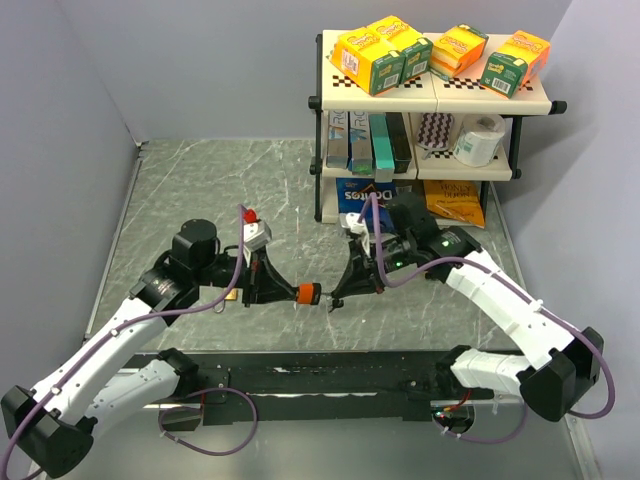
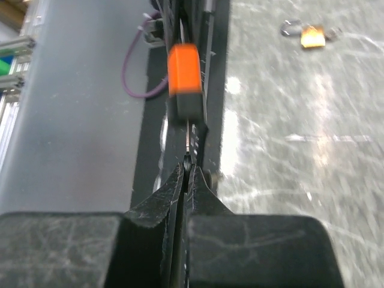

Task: Lock with the key
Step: Lock the lock, then place the key at the center of the board.

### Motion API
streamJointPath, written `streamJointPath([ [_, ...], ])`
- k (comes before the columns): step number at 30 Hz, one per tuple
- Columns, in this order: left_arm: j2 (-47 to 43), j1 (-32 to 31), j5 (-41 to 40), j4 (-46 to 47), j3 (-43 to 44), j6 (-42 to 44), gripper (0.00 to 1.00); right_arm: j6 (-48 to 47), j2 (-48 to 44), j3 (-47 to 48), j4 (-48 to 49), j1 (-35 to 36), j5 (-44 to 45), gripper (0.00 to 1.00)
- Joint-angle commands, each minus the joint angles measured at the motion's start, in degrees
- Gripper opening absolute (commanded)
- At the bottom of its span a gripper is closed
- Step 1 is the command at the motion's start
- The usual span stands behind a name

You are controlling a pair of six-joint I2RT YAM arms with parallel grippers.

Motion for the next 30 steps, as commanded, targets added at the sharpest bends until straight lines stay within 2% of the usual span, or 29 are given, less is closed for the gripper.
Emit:
streamJointPath([
  [1, -1.0, 2.1, 3.2, 1.5, 0.9, 3.0, 0.01, -5.1, -2.2, -1.1, -3.6, -4.8, 0.4, 0.00],
  [6, -0.3, 2.7, 4.2, -0.7, 1.7, 6.2, 0.01, -12.3, -1.1, -1.2, -10.2, -9.8, 0.0, 0.00],
  [10, -0.2, 3.0, 3.4, -1.1, 1.5, 7.1, 0.01, -15.4, 0.5, -1.9, -11.6, -14.4, 2.2, 0.00],
  [14, -0.4, 3.0, 2.1, -0.8, 1.0, 7.2, 0.01, -16.8, 5.2, -3.7, -9.8, -21.3, 7.8, 0.00],
  [21, -1.0, 3.0, -1.1, -1.9, 0.2, 8.0, 0.01, -19.1, 11.9, -6.9, -4.7, -27.3, 18.7, 0.00],
  [30, -1.2, 3.0, -2.8, -4.8, -0.8, 12.9, 0.01, -19.2, 24.6, -3.4, -2.9, -33.4, 22.5, 0.00],
])
